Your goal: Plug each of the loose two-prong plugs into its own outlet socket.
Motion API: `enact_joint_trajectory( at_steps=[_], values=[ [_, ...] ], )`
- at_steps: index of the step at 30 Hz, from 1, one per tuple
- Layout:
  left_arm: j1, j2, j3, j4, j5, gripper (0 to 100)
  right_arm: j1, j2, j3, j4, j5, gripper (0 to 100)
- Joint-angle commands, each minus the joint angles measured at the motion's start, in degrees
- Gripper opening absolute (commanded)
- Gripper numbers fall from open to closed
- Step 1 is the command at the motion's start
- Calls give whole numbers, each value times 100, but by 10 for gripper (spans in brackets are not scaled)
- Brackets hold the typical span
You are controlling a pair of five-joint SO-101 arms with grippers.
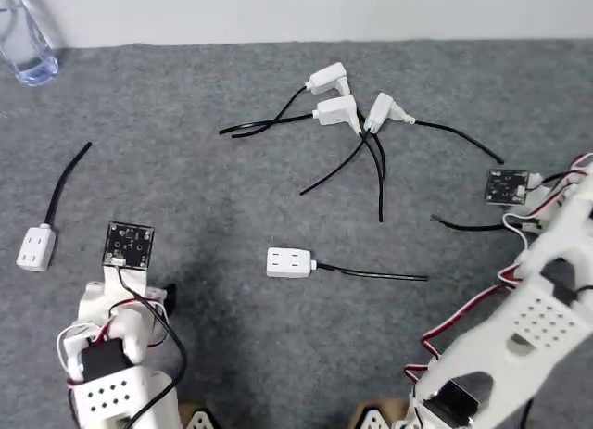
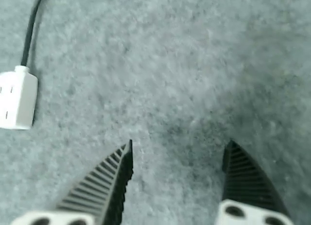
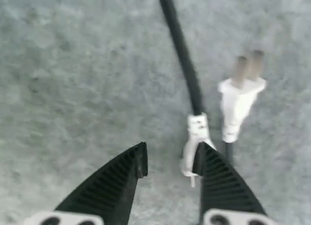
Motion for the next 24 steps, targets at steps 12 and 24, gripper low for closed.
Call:
enact_joint_trajectory(
  at_steps=[12, 24],
  values=[
    [-9, -132, -4, -62, 62, 284, 171, 910, -1407, 48, 202, 206],
    [229, -141, 48, -62, 53, 284, 57, 901, -1776, 760, 202, 50]
  ],
)
